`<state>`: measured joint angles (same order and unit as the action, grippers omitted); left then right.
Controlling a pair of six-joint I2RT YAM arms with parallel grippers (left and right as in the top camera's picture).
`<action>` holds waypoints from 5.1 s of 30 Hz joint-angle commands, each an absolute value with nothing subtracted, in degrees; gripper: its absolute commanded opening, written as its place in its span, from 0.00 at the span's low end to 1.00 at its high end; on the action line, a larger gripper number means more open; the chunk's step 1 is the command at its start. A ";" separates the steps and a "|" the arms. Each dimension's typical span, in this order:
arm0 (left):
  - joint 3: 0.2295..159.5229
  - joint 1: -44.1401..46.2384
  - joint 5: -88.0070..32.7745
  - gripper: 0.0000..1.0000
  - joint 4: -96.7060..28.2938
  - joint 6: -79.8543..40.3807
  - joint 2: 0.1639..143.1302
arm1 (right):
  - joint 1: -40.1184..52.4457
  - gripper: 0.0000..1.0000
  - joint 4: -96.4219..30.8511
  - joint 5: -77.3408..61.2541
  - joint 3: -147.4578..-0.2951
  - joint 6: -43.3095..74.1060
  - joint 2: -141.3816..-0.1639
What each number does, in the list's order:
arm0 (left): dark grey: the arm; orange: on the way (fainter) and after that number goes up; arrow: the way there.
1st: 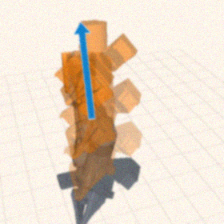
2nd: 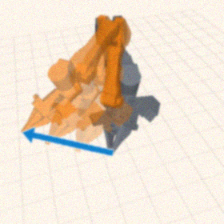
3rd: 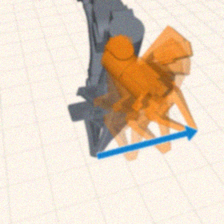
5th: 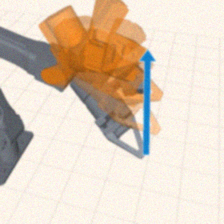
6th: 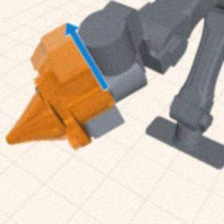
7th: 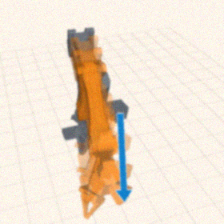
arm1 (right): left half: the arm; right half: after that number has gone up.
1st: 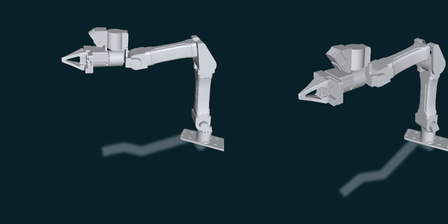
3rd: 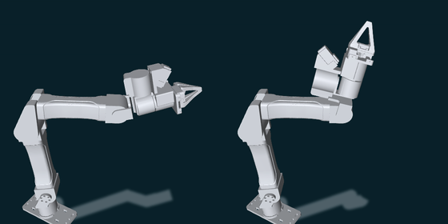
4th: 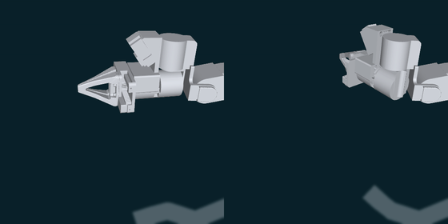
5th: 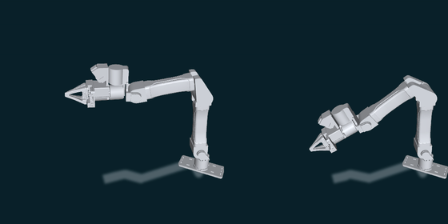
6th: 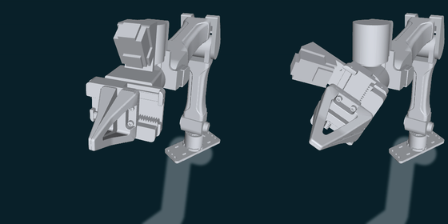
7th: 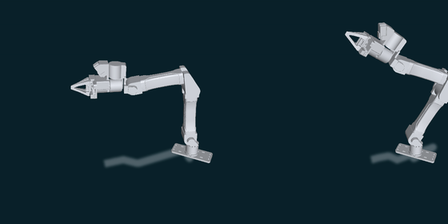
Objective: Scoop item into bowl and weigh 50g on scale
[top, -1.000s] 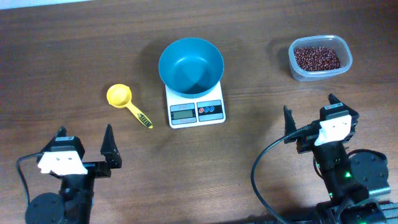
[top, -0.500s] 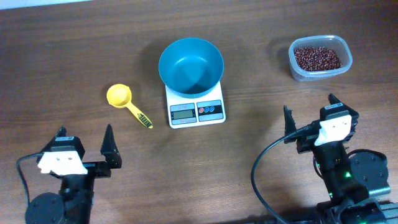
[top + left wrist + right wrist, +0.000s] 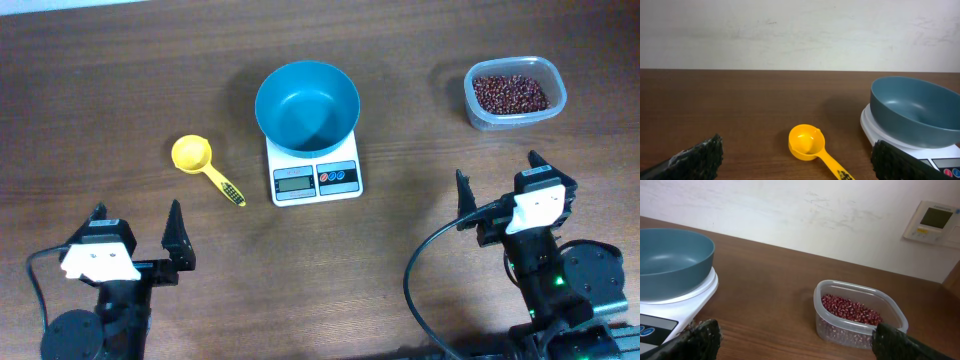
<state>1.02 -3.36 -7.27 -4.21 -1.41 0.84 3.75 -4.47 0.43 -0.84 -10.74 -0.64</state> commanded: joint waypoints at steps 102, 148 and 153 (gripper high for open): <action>67.35 -3.64 -11.94 0.99 -79.50 -15.44 56.66 | 4.45 0.99 -4.62 0.69 -0.32 -10.70 -0.73; 73.89 -3.64 -6.13 0.93 -77.45 -24.86 66.78 | 4.43 0.99 -4.62 0.69 -0.32 -10.70 -0.73; 84.55 -3.64 -6.15 0.90 -78.96 -27.66 74.46 | 4.43 0.99 -4.62 0.69 -0.32 -10.70 -0.73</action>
